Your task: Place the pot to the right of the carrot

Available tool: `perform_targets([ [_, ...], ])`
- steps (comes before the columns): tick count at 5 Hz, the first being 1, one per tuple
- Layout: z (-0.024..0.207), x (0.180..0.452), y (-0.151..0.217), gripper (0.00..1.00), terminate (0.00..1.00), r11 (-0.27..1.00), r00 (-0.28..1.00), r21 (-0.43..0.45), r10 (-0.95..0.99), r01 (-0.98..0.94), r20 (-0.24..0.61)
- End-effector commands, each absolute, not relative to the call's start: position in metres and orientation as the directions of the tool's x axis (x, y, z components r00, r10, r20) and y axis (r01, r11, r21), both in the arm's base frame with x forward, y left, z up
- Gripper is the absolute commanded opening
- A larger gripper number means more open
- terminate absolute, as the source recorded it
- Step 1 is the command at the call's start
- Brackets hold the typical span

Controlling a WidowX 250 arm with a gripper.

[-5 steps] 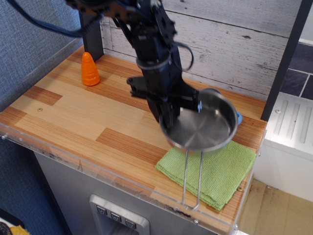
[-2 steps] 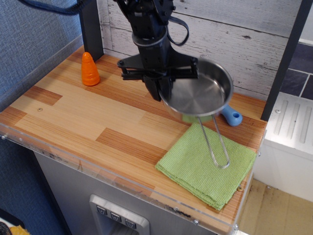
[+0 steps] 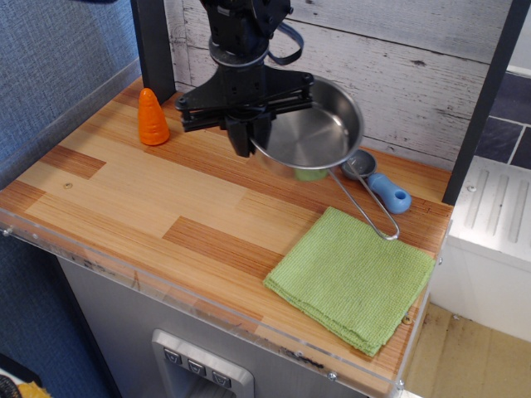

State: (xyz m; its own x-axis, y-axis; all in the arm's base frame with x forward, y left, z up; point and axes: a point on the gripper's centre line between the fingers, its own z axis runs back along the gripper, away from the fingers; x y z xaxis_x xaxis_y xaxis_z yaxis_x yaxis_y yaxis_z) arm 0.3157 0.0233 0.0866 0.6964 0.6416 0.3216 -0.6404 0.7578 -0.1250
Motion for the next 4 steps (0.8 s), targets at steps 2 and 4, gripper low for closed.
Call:
perform_targets([
  [2, 0.083, 0.309, 0.064, 0.00, 0.00, 0.549, 0.479, -0.171, 0.816, -0.818, 0.325],
  [4, 0.065, 0.315, 0.083, 0.00, 0.00, 0.456, 0.401, -0.164, 0.870, -0.874, 0.286],
])
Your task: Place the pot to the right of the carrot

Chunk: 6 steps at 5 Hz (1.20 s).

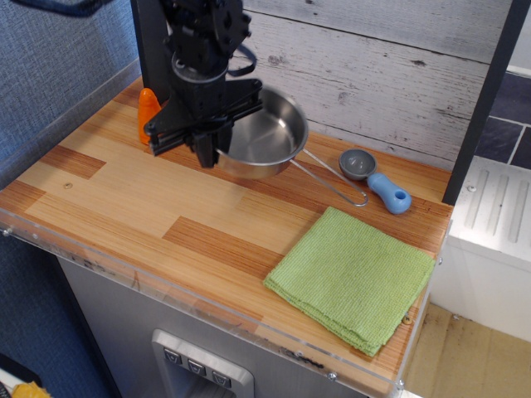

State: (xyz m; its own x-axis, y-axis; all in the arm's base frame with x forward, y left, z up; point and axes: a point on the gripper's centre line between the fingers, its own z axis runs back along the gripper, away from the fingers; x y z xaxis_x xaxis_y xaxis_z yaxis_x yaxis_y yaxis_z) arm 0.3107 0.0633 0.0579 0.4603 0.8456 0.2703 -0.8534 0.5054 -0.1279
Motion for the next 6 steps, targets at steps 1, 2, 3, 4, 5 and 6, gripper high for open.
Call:
perform_targets([
  [1, 0.055, 0.317, 0.093, 0.00, 0.00, 0.402, 0.350, -0.164, 0.896, -0.901, 0.273],
  [2, 0.048, 0.322, 0.098, 0.00, 0.00, 0.348, 0.298, -0.177, 0.919, -0.921, 0.258],
  [3, 0.038, 0.326, 0.101, 0.00, 0.00, 0.342, 0.298, -0.188, 0.927, -0.921, 0.229],
  [4, 0.027, 0.326, 0.103, 0.00, 0.00, 0.317, 0.277, -0.201, 0.939, -0.927, 0.203],
  [5, 0.016, 0.333, 0.107, 0.00, 0.00, 0.315, 0.280, -0.210, 0.943, -0.926, 0.178],
  [6, 0.015, 0.333, 0.105, 0.00, 0.00, 0.280, 0.251, -0.219, 0.956, -0.935, 0.151],
])
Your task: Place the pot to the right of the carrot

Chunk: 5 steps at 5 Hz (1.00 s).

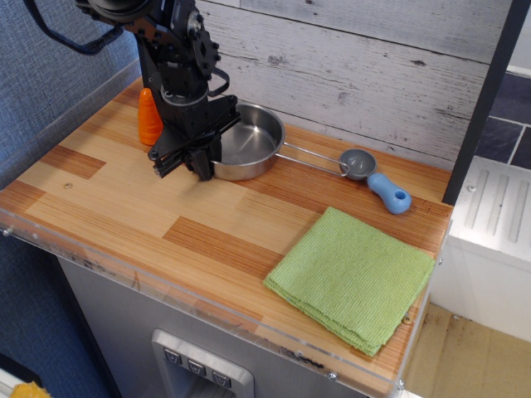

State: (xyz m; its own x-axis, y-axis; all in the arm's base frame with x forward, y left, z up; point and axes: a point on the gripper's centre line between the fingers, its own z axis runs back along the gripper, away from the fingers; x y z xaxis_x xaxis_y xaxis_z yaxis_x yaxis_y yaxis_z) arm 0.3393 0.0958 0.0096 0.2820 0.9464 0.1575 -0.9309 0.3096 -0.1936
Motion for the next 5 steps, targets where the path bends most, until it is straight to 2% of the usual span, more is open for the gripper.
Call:
perform_targets([
  [1, 0.018, 0.333, 0.105, 1.00, 0.00, 0.276, 0.243, -0.229, 0.957, -0.934, 0.160],
  [4, 0.035, 0.343, 0.104, 1.00, 0.00, 0.351, 0.315, -0.220, 0.931, -0.910, 0.183],
  [5, 0.052, 0.359, 0.105, 1.00, 0.00, 0.404, 0.355, -0.237, 0.907, -0.883, 0.226],
])
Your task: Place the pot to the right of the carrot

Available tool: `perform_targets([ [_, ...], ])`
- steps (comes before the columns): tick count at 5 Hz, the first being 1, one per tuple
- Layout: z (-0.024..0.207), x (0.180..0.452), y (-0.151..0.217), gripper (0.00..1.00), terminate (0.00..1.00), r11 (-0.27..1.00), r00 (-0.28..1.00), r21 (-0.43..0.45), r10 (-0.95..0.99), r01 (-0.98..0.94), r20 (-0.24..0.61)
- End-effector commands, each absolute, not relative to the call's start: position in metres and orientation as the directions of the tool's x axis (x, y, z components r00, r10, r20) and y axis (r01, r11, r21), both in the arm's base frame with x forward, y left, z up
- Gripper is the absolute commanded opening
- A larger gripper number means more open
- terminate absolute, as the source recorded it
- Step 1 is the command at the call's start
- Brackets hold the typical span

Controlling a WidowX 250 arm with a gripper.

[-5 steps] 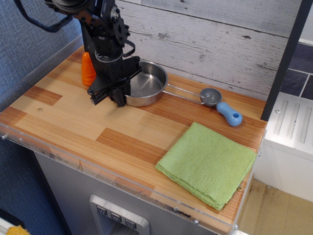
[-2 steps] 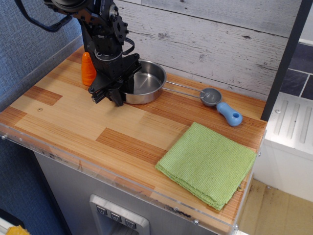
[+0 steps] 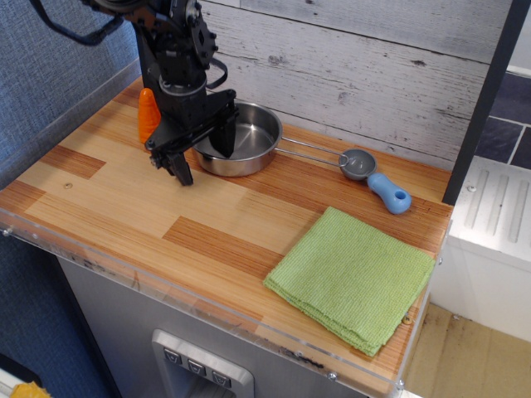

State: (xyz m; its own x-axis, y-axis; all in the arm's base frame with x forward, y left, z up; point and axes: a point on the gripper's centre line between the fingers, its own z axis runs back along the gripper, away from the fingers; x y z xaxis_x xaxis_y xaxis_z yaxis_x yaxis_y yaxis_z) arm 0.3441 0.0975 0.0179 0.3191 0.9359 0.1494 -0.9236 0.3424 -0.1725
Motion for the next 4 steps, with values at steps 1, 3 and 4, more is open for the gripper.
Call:
perform_targets([
  [1, 0.067, 0.369, 0.102, 1.00, 0.00, 0.448, 0.384, -0.258, 0.885, -0.856, 0.264],
  [3, 0.104, 0.368, 0.086, 1.00, 0.00, 0.528, 0.433, -0.321, 0.841, -0.786, 0.323],
  [4, 0.114, 0.358, 0.073, 1.00, 1.00, 0.554, 0.456, -0.335, 0.827, -0.762, 0.328],
])
